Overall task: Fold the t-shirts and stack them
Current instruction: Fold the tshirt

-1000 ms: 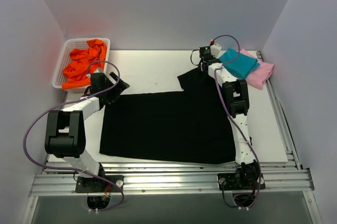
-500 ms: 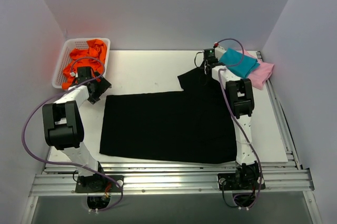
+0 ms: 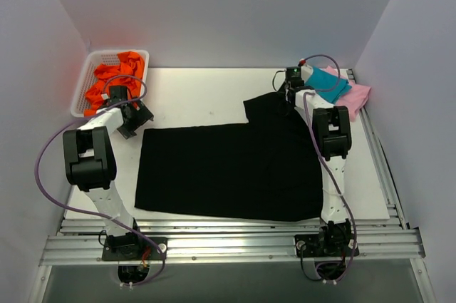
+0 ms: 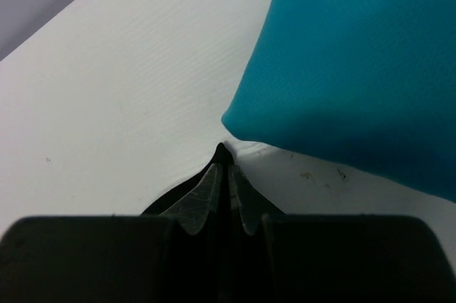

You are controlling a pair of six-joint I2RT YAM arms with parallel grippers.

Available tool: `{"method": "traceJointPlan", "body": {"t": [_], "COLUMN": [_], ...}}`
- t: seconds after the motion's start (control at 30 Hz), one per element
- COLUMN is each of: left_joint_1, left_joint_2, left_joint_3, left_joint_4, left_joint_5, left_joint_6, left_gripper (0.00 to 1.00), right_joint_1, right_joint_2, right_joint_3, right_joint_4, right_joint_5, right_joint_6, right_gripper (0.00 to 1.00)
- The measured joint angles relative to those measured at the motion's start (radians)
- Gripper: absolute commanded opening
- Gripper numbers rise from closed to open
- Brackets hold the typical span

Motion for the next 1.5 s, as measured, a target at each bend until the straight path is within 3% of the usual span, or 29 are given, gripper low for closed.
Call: {"method": "traceJointPlan", "body": {"t": [0.27,0.3,0.47,0.6,0.7,0.73,0.8,1.2,1.5], "left_joint_1": [-0.022,-0.027,-0.047,-0.053,-0.062,-0.066,-0.076,-0.077,-0.077], "left_joint_2": [-0.008,-0.007,0.003,0.011,0.014,0.015,0.018,0.030,-0.030], "left_joint_3": [-0.049,-0.051,-0.049,-0.042,-0.040,-0.039,-0.037,-0.020,-0.022], "left_joint_4": [-0.005,-0.006,-0.004,-0.005,-0.014,-0.020,-0.036,-0.056,-0.088], "left_joint_5": [0.013,0.014,0.027,0.029,0.040,0.044,0.053,0.055,0.024], "left_joint_6": [0.019,0.023,0.034,0.035,0.033,0.032,0.035,0.032,0.032], "left_gripper": [0.73,0.64,0.62,0.52,0.32,0.15,0.03,0.02,0.02], "right_joint_1": [-0.015,-0.015,-0.020,-0.021,-0.021,-0.021,-0.021,-0.021,0.000], "right_joint_2": [-0.003,-0.004,-0.005,-0.007,-0.009,-0.010,-0.015,-0.169,-0.335], "right_joint_3": [-0.012,-0.014,-0.018,-0.023,-0.027,-0.028,-0.036,-0.211,-0.225], "right_joint_4": [0.017,0.019,0.024,0.029,0.032,0.032,0.037,-0.022,-0.063], "right_joint_5": [-0.014,-0.014,-0.015,-0.016,-0.016,-0.016,-0.016,-0.022,0.005], "right_joint_6": [0.008,0.008,0.009,0.009,0.009,0.009,0.009,0.002,-0.019], "right_gripper": [0.00,0.00,0.00,0.00,0.00,0.00,0.00,0.00,0.00]}}
